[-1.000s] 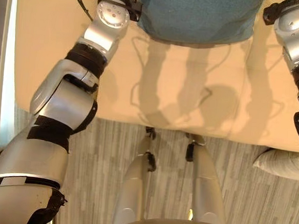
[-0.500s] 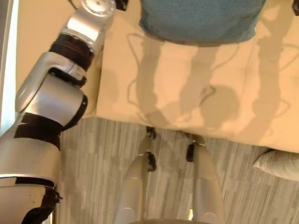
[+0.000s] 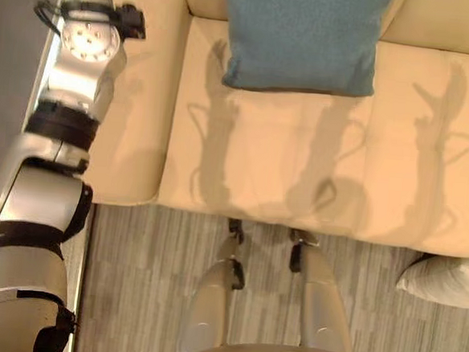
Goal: Pick up all the scattered cushions and arrange them neatly on the sofa.
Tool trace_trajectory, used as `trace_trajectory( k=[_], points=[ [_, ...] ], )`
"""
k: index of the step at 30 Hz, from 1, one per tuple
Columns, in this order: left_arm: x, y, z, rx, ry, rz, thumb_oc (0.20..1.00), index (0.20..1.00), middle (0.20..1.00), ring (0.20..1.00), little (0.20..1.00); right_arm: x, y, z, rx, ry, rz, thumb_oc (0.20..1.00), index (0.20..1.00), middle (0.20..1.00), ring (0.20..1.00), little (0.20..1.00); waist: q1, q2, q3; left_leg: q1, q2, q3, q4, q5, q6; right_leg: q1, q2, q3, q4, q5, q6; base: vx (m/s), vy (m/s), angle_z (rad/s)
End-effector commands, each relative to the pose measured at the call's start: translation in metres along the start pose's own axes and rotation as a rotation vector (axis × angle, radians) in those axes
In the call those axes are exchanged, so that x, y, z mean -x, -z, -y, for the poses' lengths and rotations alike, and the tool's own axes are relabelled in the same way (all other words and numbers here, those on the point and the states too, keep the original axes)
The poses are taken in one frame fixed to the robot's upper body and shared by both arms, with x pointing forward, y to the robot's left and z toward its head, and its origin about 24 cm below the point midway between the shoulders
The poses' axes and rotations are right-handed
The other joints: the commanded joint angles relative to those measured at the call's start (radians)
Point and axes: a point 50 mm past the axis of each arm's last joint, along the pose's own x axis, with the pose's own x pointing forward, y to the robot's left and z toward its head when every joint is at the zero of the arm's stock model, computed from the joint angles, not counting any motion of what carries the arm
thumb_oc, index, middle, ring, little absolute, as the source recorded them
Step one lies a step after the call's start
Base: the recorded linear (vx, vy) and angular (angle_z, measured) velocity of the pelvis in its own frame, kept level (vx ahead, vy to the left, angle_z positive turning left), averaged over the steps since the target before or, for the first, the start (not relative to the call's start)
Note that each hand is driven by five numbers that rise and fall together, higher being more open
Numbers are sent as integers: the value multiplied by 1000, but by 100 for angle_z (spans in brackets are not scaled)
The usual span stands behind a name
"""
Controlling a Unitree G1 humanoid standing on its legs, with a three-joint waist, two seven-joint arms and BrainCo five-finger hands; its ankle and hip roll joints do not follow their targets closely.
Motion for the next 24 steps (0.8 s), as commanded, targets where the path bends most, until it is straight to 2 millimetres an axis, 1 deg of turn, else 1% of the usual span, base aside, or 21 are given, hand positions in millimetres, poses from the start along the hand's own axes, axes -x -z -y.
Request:
trace_trajectory(
  k=[1,2,3,5,6,7,8,9,11,13,14,15,16,17,18,19,20,22,24],
  points=[
    [26,31,-2,-43,44,-63,1000,1000,1000,1000,1000,30,42,-10,58,-94,-74,1000,1000,1000,1000,1000,-10,-53,-161,155,45,6,-4,-91,-109,276,-23,-27,-329,81,135,95,-21,0],
    [41,35,-7,-65,75,-63,1000,1000,1000,1000,1000,48,55,-11,44,-124,-99,1000,1000,1000,1000,1000,-13,-55,-164,179,45,5,-3,-96,-109,301,-23,-27,-324,73,136,117,-12,2],
    [55,43,-9,-102,99,-85,1000,1000,1000,1000,1000,60,63,-11,29,-139,-115,1000,1000,1000,1000,1000,-14,-54,-164,204,49,7,-1,-105,-108,324,-24,-30,-316,60,136,103,-1,5],
    [89,63,-10,-98,120,-163,1000,1000,1000,1000,1000,89,83,-12,42,-192,-165,1000,1000,1000,1000,1000,-16,-54,-170,239,51,9,1,-106,-109,362,-28,-32,-303,44,136,86,-10,4],
    [124,85,-11,-91,140,-273,1000,1000,1000,1000,1000,122,106,-16,41,-254,-259,1000,1000,1000,1000,1000,-19,-52,-170,279,56,11,12,-115,-113,403,-29,-44,-288,28,134,49,-18,7],
    [124,85,-11,-91,141,-274,1000,1000,1000,1000,1000,123,106,-16,41,-255,-260,1000,1000,1000,1000,1000,-19,-53,-172,277,55,11,12,-111,-112,402,-29,-44,-290,32,133,55,-19,14],
    [140,94,-14,-102,149,-324,1000,1000,1000,1000,1000,135,114,-15,45,-274,-297,1000,1000,1000,1000,1000,-20,-53,-178,291,56,15,14,-116,-112,415,-31,-48,-286,27,132,29,-13,16],
    [165,107,-18,-104,140,-412,1000,1000,1000,1000,1000,152,124,-15,63,-313,-345,1000,1000,1000,1000,1000,-19,-55,-182,312,57,18,18,-122,-111,439,-30,-54,-283,21,132,43,-19,17],
    [205,129,-31,-143,140,-574,1000,1000,1000,1000,1000,182,140,-16,96,-391,-424,1000,1000,1000,1000,1000,-17,-61,-190,340,61,20,31,-135,-108,471,-30,-57,-276,12,130,37,-24,13],
    [249,148,-37,-163,150,-751,1000,1000,1000,1000,1000,209,156,-19,160,-470,-503,1000,1000,1000,1000,1000,-14,-65,-198,364,62,26,34,-140,-103,498,-26,-60,-279,9,129,8,-9,2],
    [249,148,-37,-163,150,-751,1000,1000,1000,1000,1000,209,156,-19,160,-470,-503,1000,1000,1000,1000,1000,-14,-65,-198,364,62,26,34,-140,-103,498,-26,-60,-279,9,129,0,0,0],
    [289,165,-41,-231,197,-919,1000,1000,1000,1000,1000,239,171,-25,161,-536,-611,1000,1000,1000,1000,1000,-15,-68,-209,385,62,31,34,-143,-99,519,-24,-62,-282,10,130,0,0,0],
    [310,170,-43,-247,214,-1001,1000,1000,1000,1000,1000,252,176,-28,176,-565,-647,1000,1000,1000,1000,1000,-15,-69,-215,398,61,34,30,-146,-97,532,-21,-62,-286,9,130,0,0,0],
    [333,179,-45,-301,241,-1103,1000,1000,1000,1000,1000,272,185,-32,179,-602,-717,1000,1000,1000,1000,1000,-16,-70,-218,414,63,38,27,-149,-96,549,-18,-60,-288,4,131,0,0,0],
    [348,182,-45,-312,265,-1162,1000,1000,1000,1000,1000,283,189,-34,185,-634,-754,1000,1000,1000,1000,1000,-18,-71,-227,419,62,41,24,-150,-94,554,-17,-60,-291,6,130,-36,0,-1],
    [369,187,-46,-358,295,-1252,1000,1000,1000,1000,1000,297,193,-37,213,-677,-788,1000,1000,1000,1000,1000,-19,-73,-232,428,64,43,24,-152,-93,563,-14,-57,-295,4,130,0,0,0],
    [383,190,-47,-391,314,-1308,1000,1000,1000,1000,1000,310,197,-39,224,-711,-829,1000,1000,1000,1000,1000,-21,-74,-236,437,64,44,23,-157,-92,571,-12,-56,-298,2,130,-39,-4,-3],
    [414,192,-50,-454,376,-1434,1000,1000,1000,1000,1000,332,203,-40,262,-776,-892,1000,1000,1000,1000,1000,-26,-77,-245,456,65,51,22,-167,-90,588,-9,-50,-306,-3,129,-28,-10,-4],
    [442,191,-52,-474,393,-1557,1000,1000,1000,1000,1000,354,209,-39,281,-825,-965,1000,1000,1000,1000,1000,-30,-82,-249,466,69,53,27,-172,-91,603,-5,-47,-315,-5,126,-28,-26,-4]
  ],
)
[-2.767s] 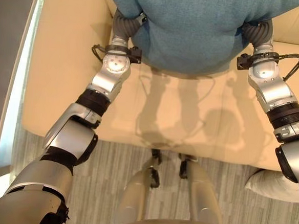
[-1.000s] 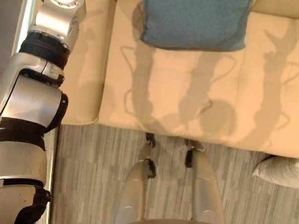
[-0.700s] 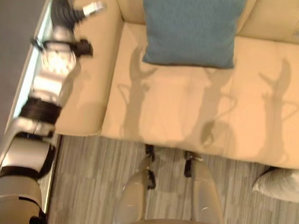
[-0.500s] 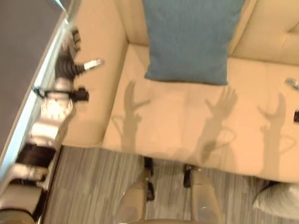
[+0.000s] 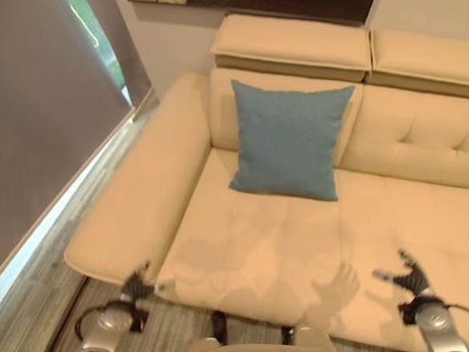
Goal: Pick up all the scattered cushions and arrange them neatly on the sofa.
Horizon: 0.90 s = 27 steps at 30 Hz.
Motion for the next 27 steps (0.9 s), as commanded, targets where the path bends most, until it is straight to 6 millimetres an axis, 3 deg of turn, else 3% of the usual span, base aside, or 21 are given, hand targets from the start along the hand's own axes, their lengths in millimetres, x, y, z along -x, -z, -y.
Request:
trace_trajectory(
  k=[1,5,7,8,9,10,12,13,19,21,22,23,24,27],
  points=[
    [-5,1,-14,-67,-48,-44,1000,1000,1000,1000,1000,-4,-4,-6,32,-20,5,1000,1000,1000,1000,1000,-22,-58,13,96,44,67,42,-56,-78,188,-23,6,-251,94,108,-9,-33,-8],
    [-1,22,-5,-110,-11,-136,1000,1000,1000,1000,1000,3,25,-24,86,-93,-122,1000,1000,1000,1000,1000,-27,-64,7,111,53,71,63,-72,-80,210,-13,23,-262,88,101,-37,-20,-9],
    [-1,23,-2,-108,0,-144,1000,1000,1000,1000,1000,6,38,-28,107,-110,-189,1000,1000,1000,1000,1000,-24,-70,16,96,54,41,113,-86,-79,207,-10,44,-260,89,97,-104,13,-15],
    [-2,21,1,-103,6,-137,1000,1000,1000,1000,1000,7,41,-29,115,-114,-213,1000,1000,1000,1000,1000,-19,-75,25,82,48,2,144,-101,-76,200,-10,60,-253,90,93,-173,78,-29],
    [-4,12,8,-80,18,-108,1000,1000,1000,1000,1000,6,43,-28,115,-107,-234,1000,1000,1000,1000,1000,-7,-79,41,53,26,-104,183,-120,-74,185,-11,90,-241,93,88,-129,72,-34],
    [-4,12,8,-80,18,-108,1000,1000,1000,1000,1000,6,43,-28,115,-107,-234,1000,1000,1000,1000,1000,-8,-79,40,52,26,-104,183,-120,-74,185,-11,90,-241,93,88,-145,97,-51],
    [-9,-4,16,-65,33,-63,1000,1000,1000,1000,1000,4,44,-24,112,-93,-265,1000,1000,1000,1000,1000,-2,-82,49,27,-5,-214,202,-140,-71,153,-16,129,-226,102,89,-128,137,-71],
    [-12,-15,18,-72,40,-36,1000,1000,1000,1000,1000,3,46,-24,101,-89,-294,1000,1000,1000,1000,1000,-13,-81,48,30,-18,-230,190,-159,-59,127,-25,149,-217,112,98,-102,146,-66],
    [-16,-28,18,-69,31,-5,1000,1000,1000,1000,1000,2,44,-34,118,-108,-329,1000,1000,1000,1000,1000,-14,-95,73,42,-80,-175,166,-180,-7,17,-61,216,-215,214,158,-160,227,-68],
    [-17,-31,15,-82,19,1,1000,1000,1000,1000,1000,0,39,-39,136,-120,-319,1000,1000,1000,1000,1000,-6,-97,90,49,-85,-136,152,-176,4,-17,-72,202,-223,244,180,-216,190,-147],
    [-18,-34,12,-90,11,11,1000,1000,1000,1000,1000,-2,35,-41,140,-126,-308,1000,1000,1000,1000,1000,1,-94,105,47,-79,-110,148,-167,9,-40,-74,168,-208,241,173,-370,175,-125],
    [-19,-41,8,-101,1,27,1000,1000,1000,1000,1000,-5,28,-44,134,-124,-289,1000,1000,1000,1000,1000,17,-85,124,29,-71,-81,145,-147,19,-33,-87,77,-151,194,147,-308,112,-99],
    [-19,-41,8,-101,1,27,1000,1000,1000,1000,1000,-5,28,-44,134,-125,-288,1000,1000,1000,1000,1000,16,-87,123,26,-73,-81,144,-144,20,-36,-89,77,-152,195,147,-255,104,-116],
    [-19,-40,7,-116,8,21,1000,1000,1000,1000,1000,-3,30,-47,125,-128,-289,1000,1000,1000,1000,1000,34,-75,114,25,-67,-54,125,-123,35,20,-80,38,-49,125,115,-166,59,-73]
  ],
)
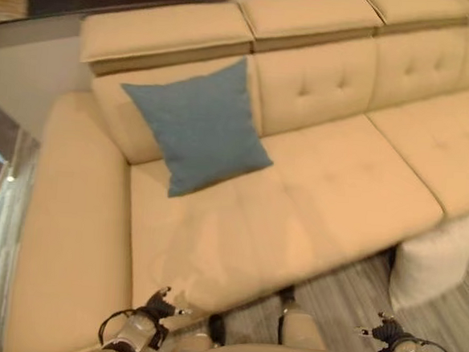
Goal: Pick up all the scattered cushions and arrange them neatly on the sofa.
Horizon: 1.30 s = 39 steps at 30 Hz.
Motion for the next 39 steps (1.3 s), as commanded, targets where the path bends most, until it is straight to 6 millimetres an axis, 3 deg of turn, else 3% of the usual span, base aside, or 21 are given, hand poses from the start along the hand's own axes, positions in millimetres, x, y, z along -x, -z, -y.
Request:
trace_trajectory(
  k=[1,3,6,8,13,15,16,18,21,25,26,27,28,32,35,37,39],
  points=[
    [0,3,-21,12,-60,1,1000,1000,1000,1000,1000,-3,-12,14,37,52,40,1000,1000,1000,1000,1000,50,-31,-7,-32,12,-112,55,-35,-53,121,13,-54,57,-94,-19,-171,38,-47],
    [1,9,-21,-1,-56,-18,1000,1000,1000,1000,1000,-2,-14,11,40,46,51,1000,1000,1000,1000,1000,69,-27,-21,-39,24,-78,45,-22,-53,161,13,-87,93,-133,-26,-160,-6,-73],
    [4,21,-18,7,-50,-56,1000,1000,1000,1000,1000,-2,-18,6,52,32,68,1000,1000,1000,1000,1000,106,-44,-41,-60,41,-17,48,-6,-66,238,5,-151,33,-144,-21,-123,-110,-67],
    [4,21,-15,13,-47,-62,1000,1000,1000,1000,1000,-2,-20,1,31,32,79,1000,1000,1000,1000,1000,101,-66,-44,-89,63,4,80,13,-89,274,60,-96,-81,-163,-26,-136,-253,-110],
    [1,11,-8,17,-25,-41,1000,1000,1000,1000,1000,-1,-10,-2,11,33,40,1000,1000,1000,1000,1000,76,-75,-20,-134,109,-22,173,18,-121,304,105,-67,-174,-144,-56,-120,-126,-32],
    [0,5,-4,25,-16,-21,1000,1000,1000,1000,1000,-1,-11,-1,14,40,41,1000,1000,1000,1000,1000,80,-78,-6,-146,78,-117,203,-6,-120,290,107,-48,-177,-125,-60,-102,-3,-24],
    [0,5,-4,25,-17,-21,1000,1000,1000,1000,1000,-1,-11,-1,14,40,41,1000,1000,1000,1000,1000,79,-78,-8,-149,77,-118,201,-3,-120,287,106,-49,-178,-124,-61,-70,44,-46],
    [0,2,6,29,10,-24,1000,1000,1000,1000,1000,-1,-4,1,1,40,13,1000,1000,1000,1000,1000,74,-71,-19,-105,17,-247,170,-53,-109,268,107,8,-170,-104,-52,-46,150,-79],
    [-1,1,7,13,14,-25,1000,1000,1000,1000,1000,-1,-2,2,-11,45,-1,1000,1000,1000,1000,1000,60,-65,-27,-84,5,-243,125,-51,-98,226,97,50,-154,-78,-36,-46,199,-70],
    [-2,-3,-1,9,-10,-6,1000,1000,1000,1000,1000,-2,-9,0,4,42,7,1000,1000,1000,1000,1000,63,-67,-3,-65,4,-175,67,-37,-79,134,78,83,-117,-27,4,-130,135,-110],
    [-2,-4,-6,10,-22,-3,1000,1000,1000,1000,1000,-2,-11,-1,7,38,13,1000,1000,1000,1000,1000,73,-67,8,-65,10,-152,60,-31,-76,108,72,54,-94,-25,6,-218,88,-130],
    [-3,-6,-11,15,-38,3,1000,1000,1000,1000,1000,-2,-14,-1,7,38,22,1000,1000,1000,1000,1000,88,-61,20,-66,22,-127,58,-29,-76,100,51,-23,-72,-34,3,-229,81,-132],
    [-3,-6,-15,23,-51,1,1000,1000,1000,1000,1000,-3,-17,-1,3,40,32,1000,1000,1000,1000,1000,103,-52,20,-78,36,-96,55,-14,-75,112,11,-152,-36,-64,-16,-176,60,-124],
    [-3,-3,-18,38,-62,-10,1000,1000,1000,1000,1000,-2,-15,-1,4,38,28,1000,1000,1000,1000,1000,109,-48,18,-68,44,-70,53,-6,-68,133,2,-181,14,-92,-28,-62,8,-93],
    [-1,3,-18,54,-62,-31,1000,1000,1000,1000,1000,-2,-15,-2,9,41,29,1000,1000,1000,1000,1000,143,-41,8,-71,71,-4,69,-4,-64,193,-24,-260,90,-146,-39,-109,-77,-37],
    [-1,5,-18,66,-65,-37,1000,1000,1000,1000,1000,-2,-19,-2,12,39,40,1000,1000,1000,1000,1000,164,-56,-2,-74,83,32,77,5,-74,234,-29,-293,57,-143,-35,-70,-187,-98],
    [-1,5,-15,75,-61,-38,1000,1000,1000,1000,1000,-2,-20,-5,4,35,48,1000,1000,1000,1000,1000,172,-71,-10,-83,99,51,97,17,-86,256,0,-271,-5,-151,-31,-29,-210,-62]
  ],
)
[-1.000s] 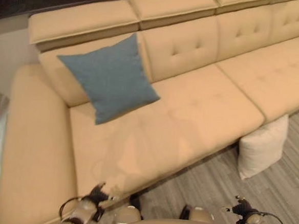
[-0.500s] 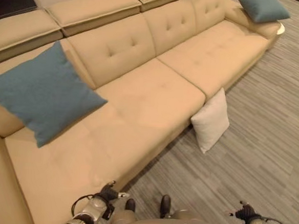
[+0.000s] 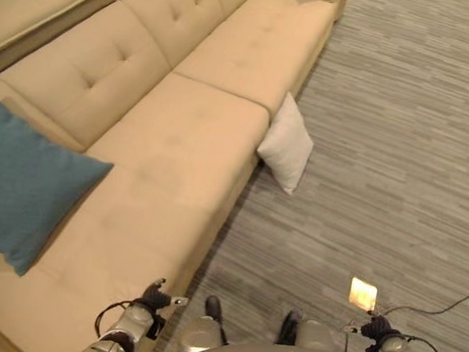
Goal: Pick up all the scattered cushions and arrange them neatly on the sofa.
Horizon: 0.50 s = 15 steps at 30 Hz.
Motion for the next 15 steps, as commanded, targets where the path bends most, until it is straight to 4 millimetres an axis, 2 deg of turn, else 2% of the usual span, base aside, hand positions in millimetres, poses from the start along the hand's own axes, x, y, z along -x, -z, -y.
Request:
trace_trajectory(
  k=[1,2,3,5,7,8,9,10,11,12,13,14,15],
  points=[
    [-2,-10,-2,71,-24,28,1000,1000,1000,1000,1000,-1,-1,9,9,36,4,1000,1000,1000,1000,1000,9,-44,-29,-78,-40,-96,50,-22,-23,98,15,56,-171,121,97,9,-191,-88],
    [-2,-10,1,81,-20,29,1000,1000,1000,1000,1000,-1,-1,8,-2,39,4,1000,1000,1000,1000,1000,6,-47,-26,-80,-26,-96,62,-17,-33,106,36,69,-202,115,92,-7,-359,-88],
    [-2,-16,5,83,-7,44,1000,1000,1000,1000,1000,0,0,6,-23,42,11,1000,1000,1000,1000,1000,-7,-51,-9,-110,14,-102,135,-12,-51,116,71,100,-232,109,75,-13,-417,-72],
    [-2,-20,10,69,10,56,1000,1000,1000,1000,1000,0,3,6,-33,45,3,1000,1000,1000,1000,1000,-26,-45,-1,-133,51,-105,201,-20,-61,131,92,95,-247,91,50,-2,-293,31],
    [-2,-21,14,65,23,60,1000,1000,1000,1000,1000,1,8,8,-53,54,-12,1000,1000,1000,1000,1000,-36,-42,9,-160,64,-126,283,-20,-61,145,104,100,-254,81,31,35,-180,1],
    [-1,-25,18,73,33,71,1000,1000,1000,1000,1000,1,9,9,-69,60,-17,1000,1000,1000,1000,1000,-31,-41,18,-204,18,-188,309,-15,-56,156,112,115,-264,80,23,36,-92,-8],
    [-1,-25,18,73,33,71,1000,1000,1000,1000,1000,1,9,9,-69,60,-17,1000,1000,1000,1000,1000,-31,-41,19,-204,18,-189,309,-16,-56,156,112,114,-264,80,23,76,-81,-10],
    [-1,-25,21,72,39,72,1000,1000,1000,1000,1000,1,12,9,-68,63,-26,1000,1000,1000,1000,1000,-27,-41,19,-224,-12,-207,295,-25,-51,168,117,122,-278,80,25,167,-63,-32],
    [-1,-24,22,74,45,66,1000,1000,1000,1000,1000,2,15,10,-66,67,-38,1000,1000,1000,1000,1000,-20,-36,12,-252,-33,-205,241,3,-49,185,132,132,-296,77,30,171,-63,-27],
    [-1,-23,22,74,45,66,1000,1000,1000,1000,1000,2,16,9,-66,67,-38,1000,1000,1000,1000,1000,-19,-36,15,-248,-33,-204,242,0,-49,189,131,132,-297,75,31,268,-18,-23],
    [-1,-22,22,69,46,60,1000,1000,1000,1000,1000,2,19,10,-59,69,-51,1000,1000,1000,1000,1000,-10,-22,7,-267,-40,-189,152,55,-59,205,153,142,-312,68,37,144,21,-14],
    [-1,-22,22,69,47,60,1000,1000,1000,1000,1000,2,19,10,-59,69,-52,1000,1000,1000,1000,1000,-9,-23,7,-263,-42,-188,145,59,-59,205,151,143,-313,68,37,281,40,-29],
    [-1,-23,23,67,47,63,1000,1000,1000,1000,1000,2,20,11,-66,76,-62,1000,1000,1000,1000,1000,2,-14,8,-285,-46,-180,77,89,-74,231,164,153,-322,54,45,146,20,-34]
  ],
)
